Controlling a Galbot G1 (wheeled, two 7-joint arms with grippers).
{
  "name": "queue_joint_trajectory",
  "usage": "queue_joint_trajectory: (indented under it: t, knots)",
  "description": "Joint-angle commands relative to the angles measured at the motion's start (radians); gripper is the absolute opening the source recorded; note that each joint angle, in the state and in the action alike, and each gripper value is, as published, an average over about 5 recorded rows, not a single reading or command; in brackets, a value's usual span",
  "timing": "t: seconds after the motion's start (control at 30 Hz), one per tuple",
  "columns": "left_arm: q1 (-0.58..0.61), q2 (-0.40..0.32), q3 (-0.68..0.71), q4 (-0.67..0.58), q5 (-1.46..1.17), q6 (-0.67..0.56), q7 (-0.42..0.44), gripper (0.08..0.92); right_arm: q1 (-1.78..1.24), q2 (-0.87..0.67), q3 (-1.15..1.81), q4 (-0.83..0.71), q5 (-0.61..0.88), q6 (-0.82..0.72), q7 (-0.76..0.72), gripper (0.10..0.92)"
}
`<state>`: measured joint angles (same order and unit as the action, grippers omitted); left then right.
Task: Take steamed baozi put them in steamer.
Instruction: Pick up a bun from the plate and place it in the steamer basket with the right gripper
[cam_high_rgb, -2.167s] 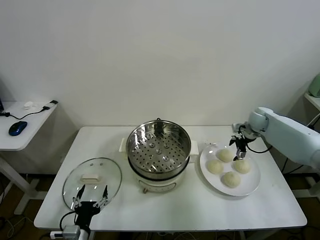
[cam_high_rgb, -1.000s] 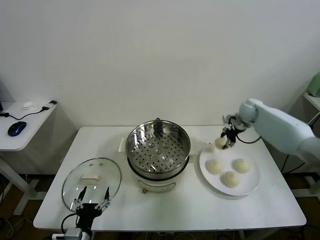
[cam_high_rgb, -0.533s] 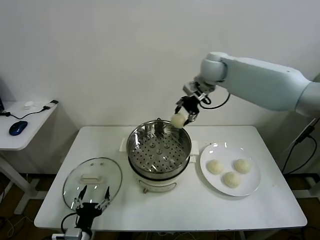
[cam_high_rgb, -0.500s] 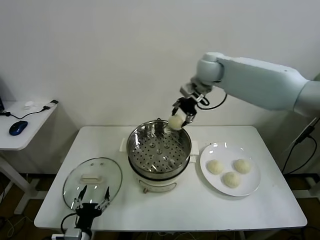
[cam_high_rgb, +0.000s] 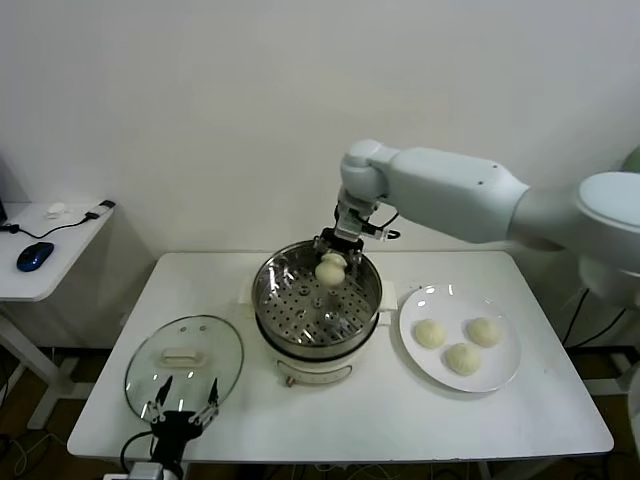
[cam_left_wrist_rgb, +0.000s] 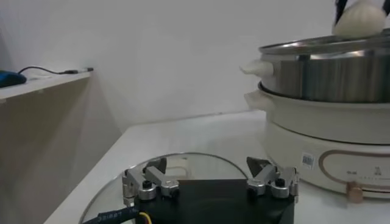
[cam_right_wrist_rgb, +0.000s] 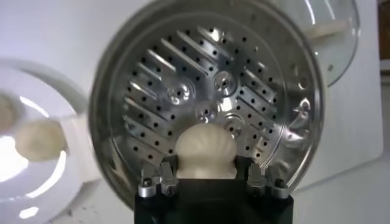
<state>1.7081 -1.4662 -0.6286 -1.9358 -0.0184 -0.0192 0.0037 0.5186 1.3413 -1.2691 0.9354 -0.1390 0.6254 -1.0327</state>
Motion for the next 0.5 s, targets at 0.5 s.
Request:
queue_joint_trajectory:
  t: [0.5]
  knots:
    - [-0.012, 0.0, -0.004, 0.023, -0.004, -0.005, -0.009, 0.823, -0.158, 0.139, 0.152, -0.301, -0.162, 0.179, 0.087, 0.768]
